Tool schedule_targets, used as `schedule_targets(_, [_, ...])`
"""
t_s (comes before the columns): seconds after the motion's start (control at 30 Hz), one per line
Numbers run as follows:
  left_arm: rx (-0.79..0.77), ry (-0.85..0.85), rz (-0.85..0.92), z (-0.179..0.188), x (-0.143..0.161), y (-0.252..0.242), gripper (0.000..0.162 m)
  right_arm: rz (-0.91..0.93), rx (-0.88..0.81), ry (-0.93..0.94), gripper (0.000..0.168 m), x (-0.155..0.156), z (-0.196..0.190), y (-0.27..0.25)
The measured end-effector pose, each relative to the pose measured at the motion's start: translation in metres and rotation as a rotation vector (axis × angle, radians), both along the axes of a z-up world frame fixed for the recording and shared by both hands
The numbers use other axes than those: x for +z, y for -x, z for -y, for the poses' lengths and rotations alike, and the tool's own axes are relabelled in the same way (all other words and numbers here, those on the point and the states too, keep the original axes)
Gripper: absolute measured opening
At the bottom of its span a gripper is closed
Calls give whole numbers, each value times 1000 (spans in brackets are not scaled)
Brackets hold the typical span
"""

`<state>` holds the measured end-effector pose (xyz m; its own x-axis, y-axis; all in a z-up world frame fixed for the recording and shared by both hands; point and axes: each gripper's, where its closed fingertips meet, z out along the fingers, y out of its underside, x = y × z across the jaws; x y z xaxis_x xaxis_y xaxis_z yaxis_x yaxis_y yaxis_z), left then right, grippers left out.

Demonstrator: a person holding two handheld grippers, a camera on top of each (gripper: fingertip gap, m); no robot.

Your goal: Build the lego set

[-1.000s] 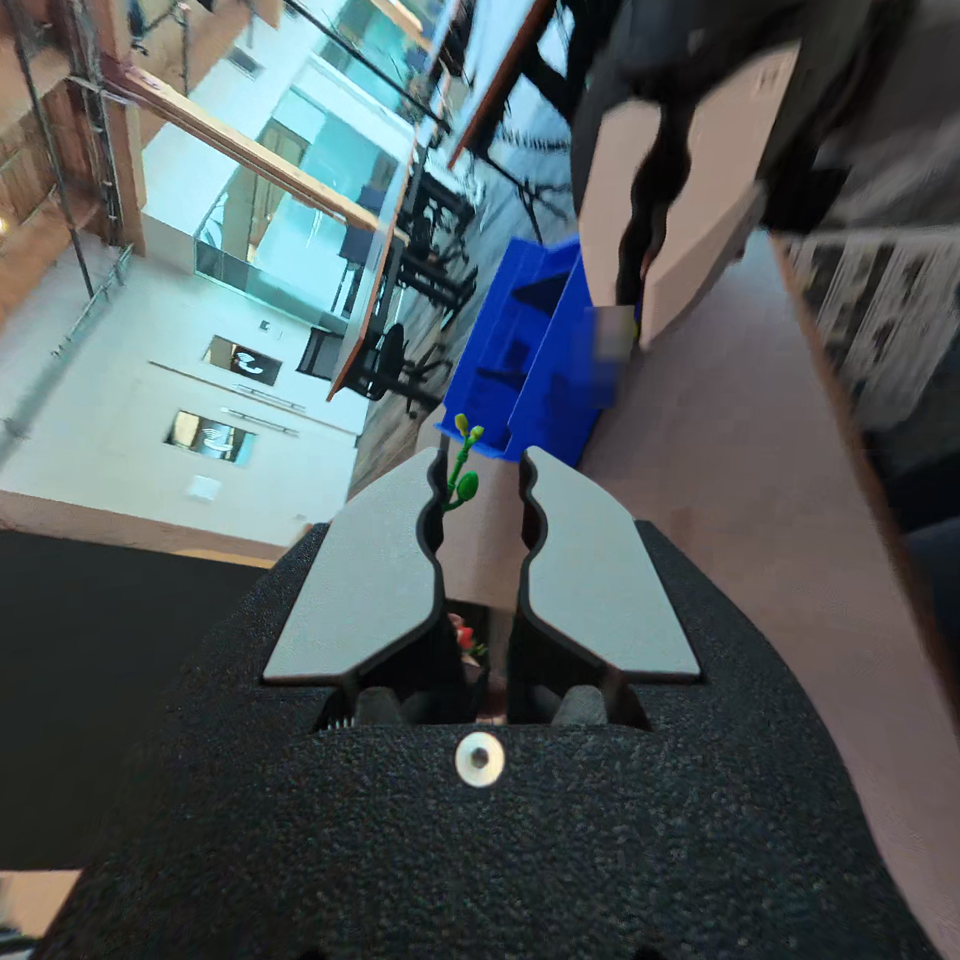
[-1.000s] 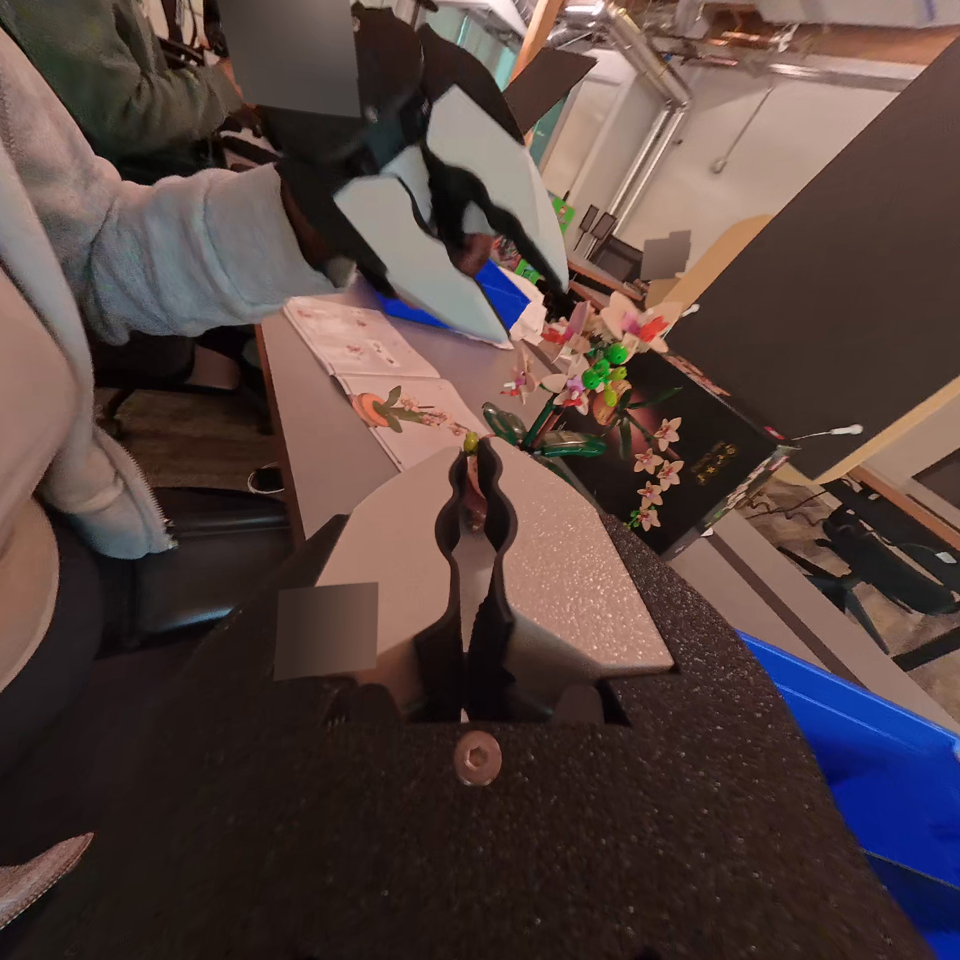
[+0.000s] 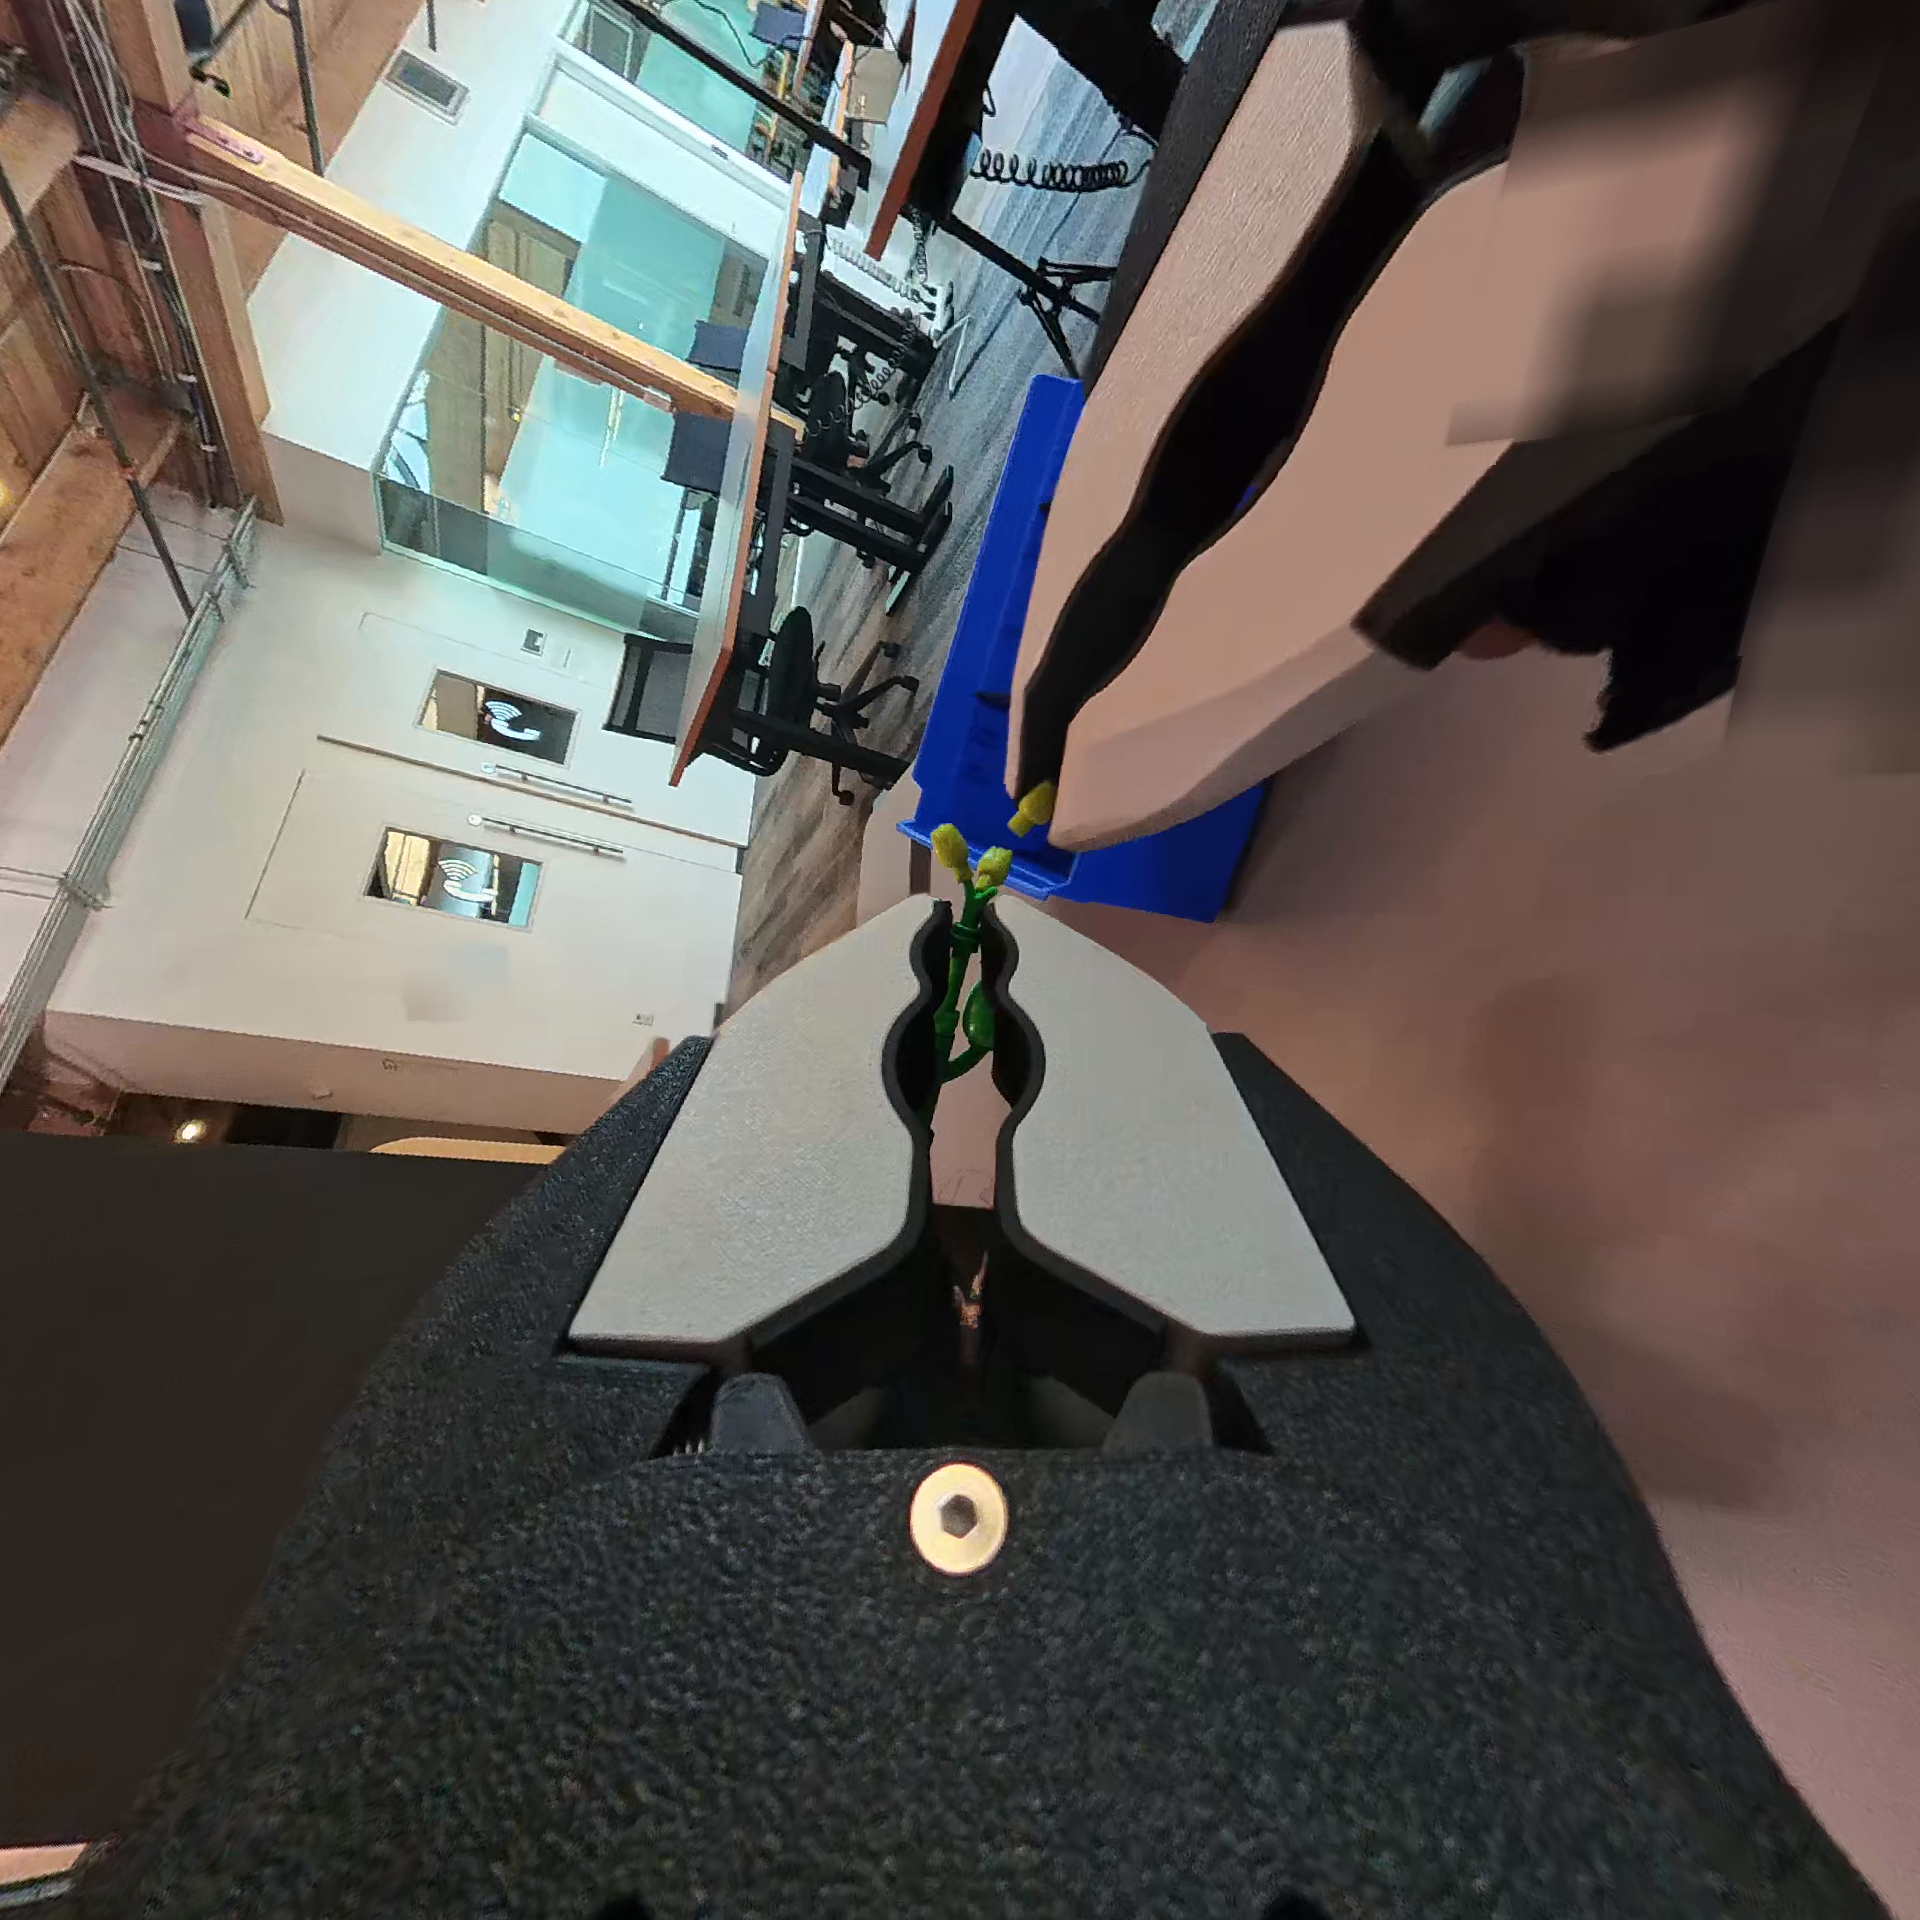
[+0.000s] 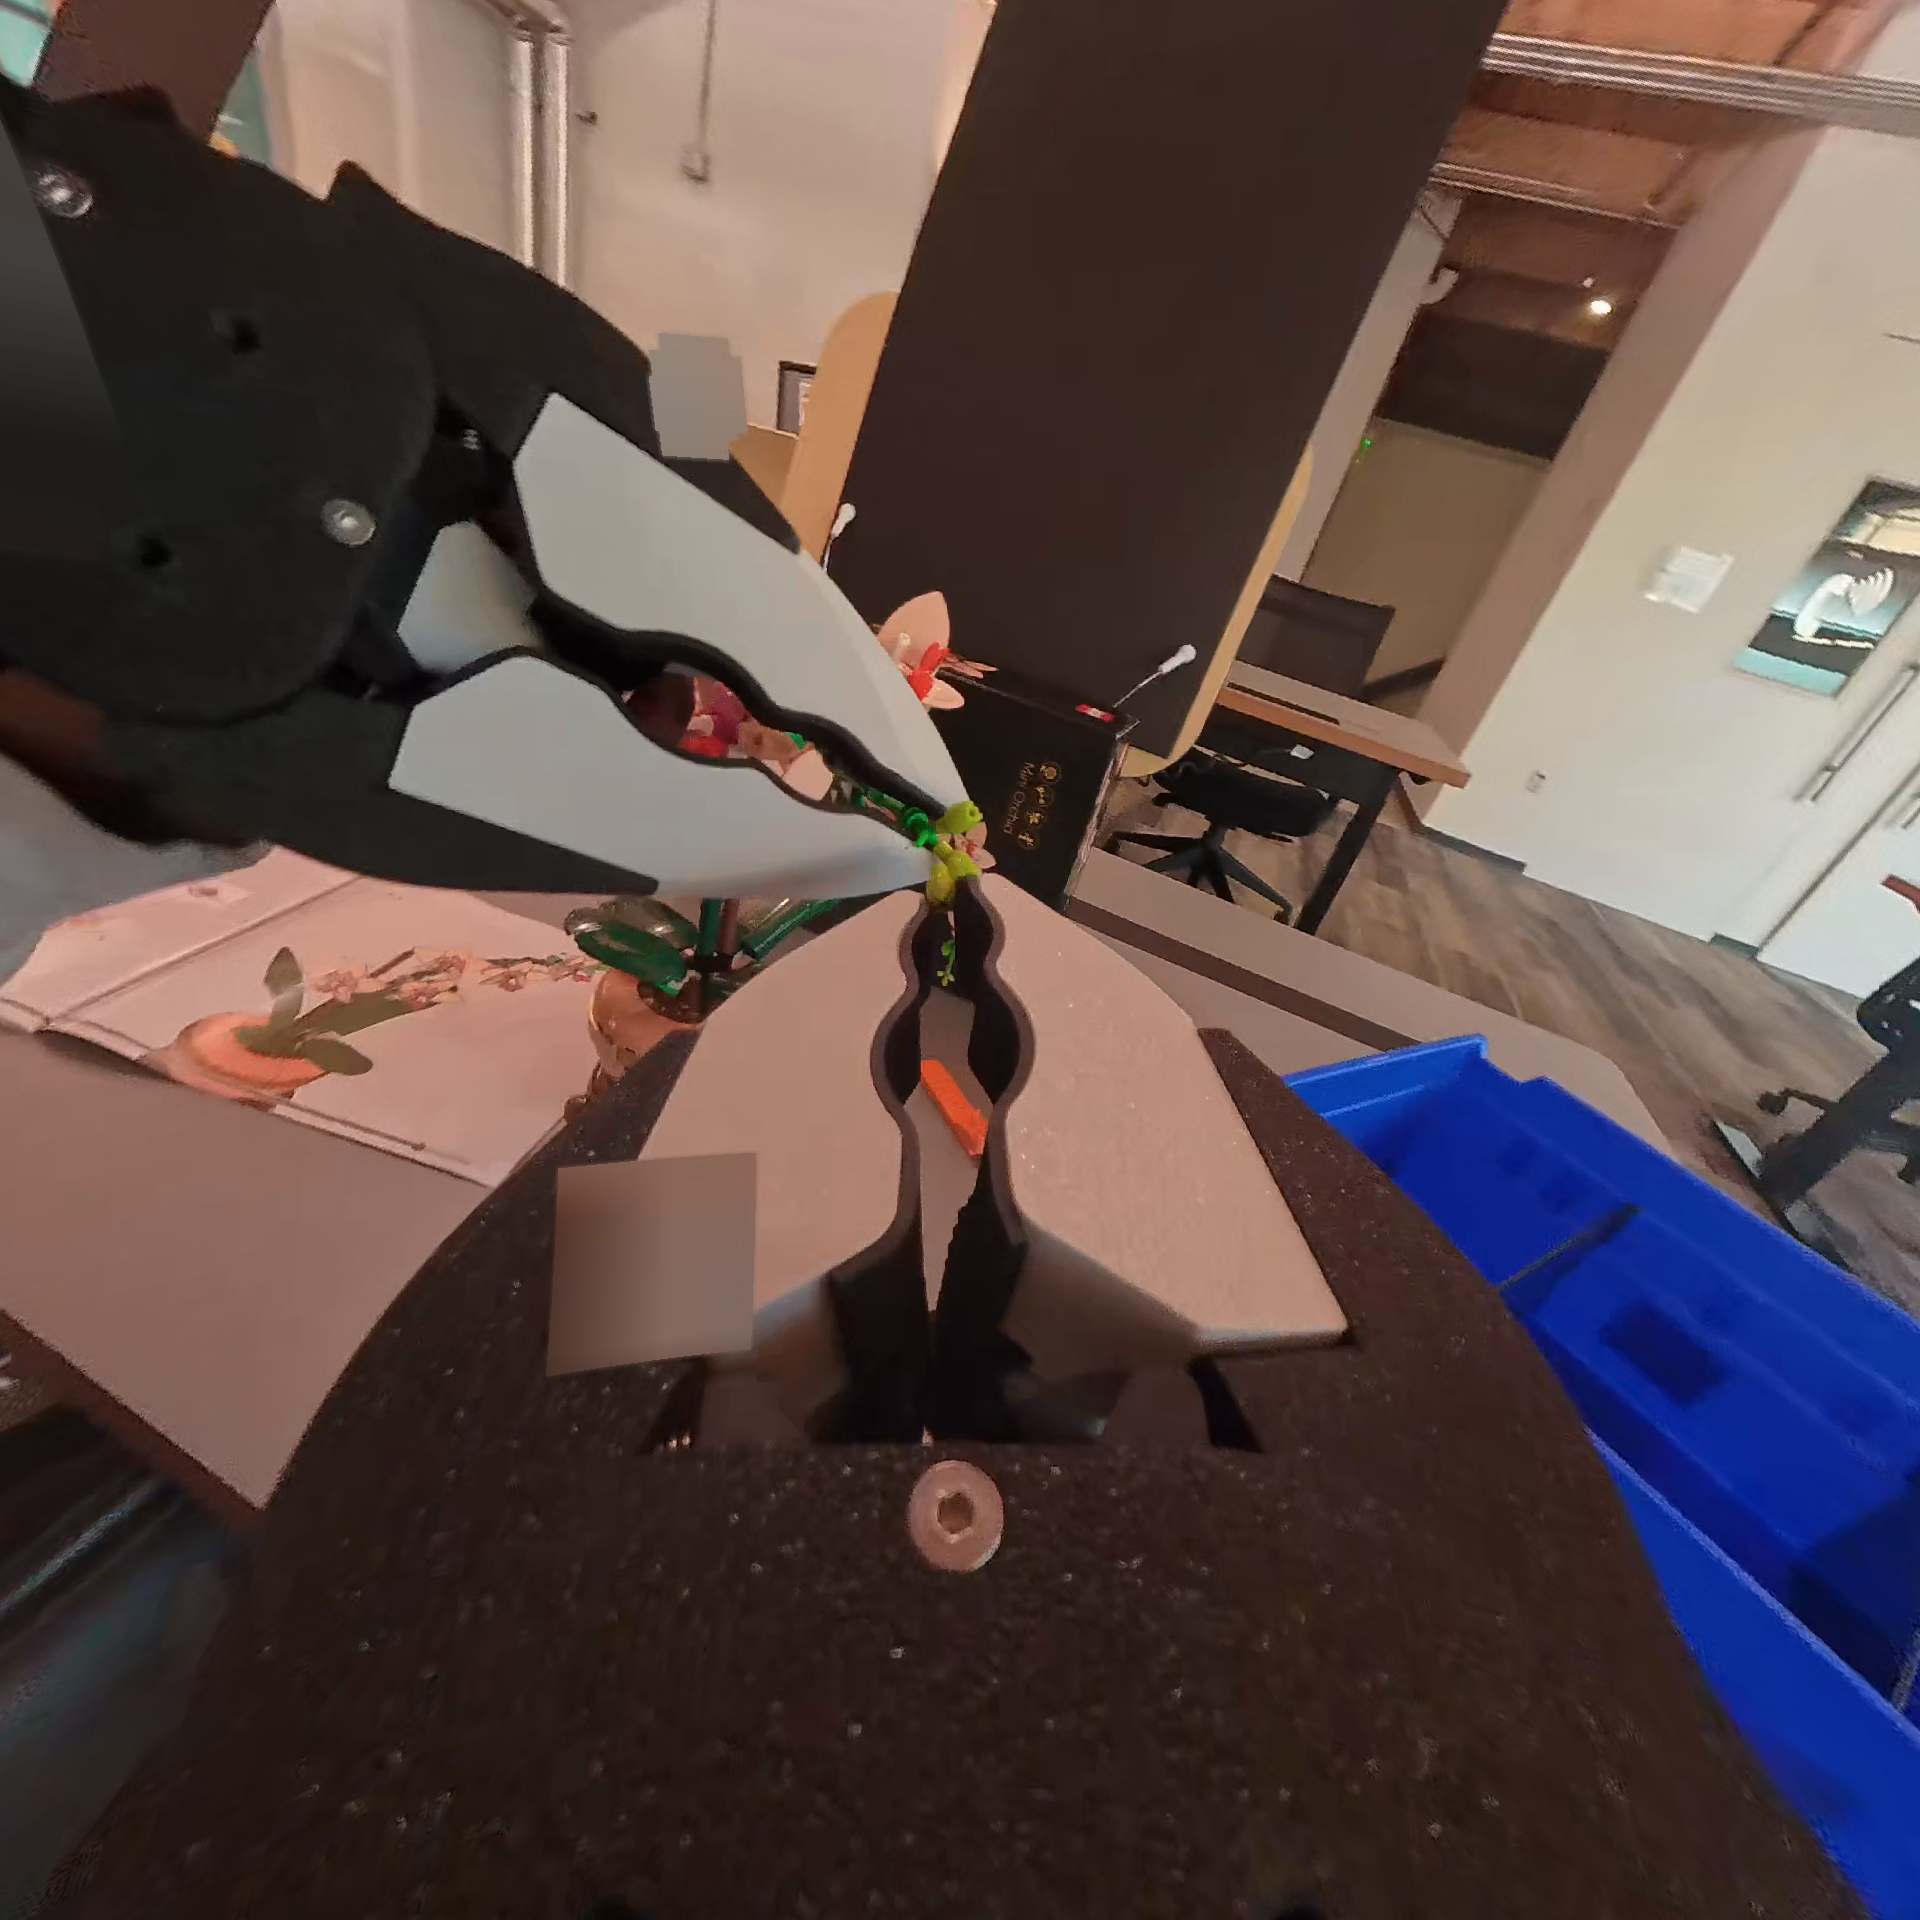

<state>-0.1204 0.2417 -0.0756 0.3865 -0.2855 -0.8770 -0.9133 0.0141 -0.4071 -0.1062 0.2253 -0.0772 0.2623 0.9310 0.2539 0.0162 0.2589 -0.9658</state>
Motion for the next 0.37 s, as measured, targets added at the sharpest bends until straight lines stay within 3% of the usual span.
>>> schedule_targets(0.03, [-5, -6, -4, 0, 0, 0, 4, -10, -3, 14, 4, 1, 1, 2])
schedule_targets(0.37, [-42, 3, -8, 0, -2, 1, 9, -40, -20, 72, 4, -2, 2, 6])
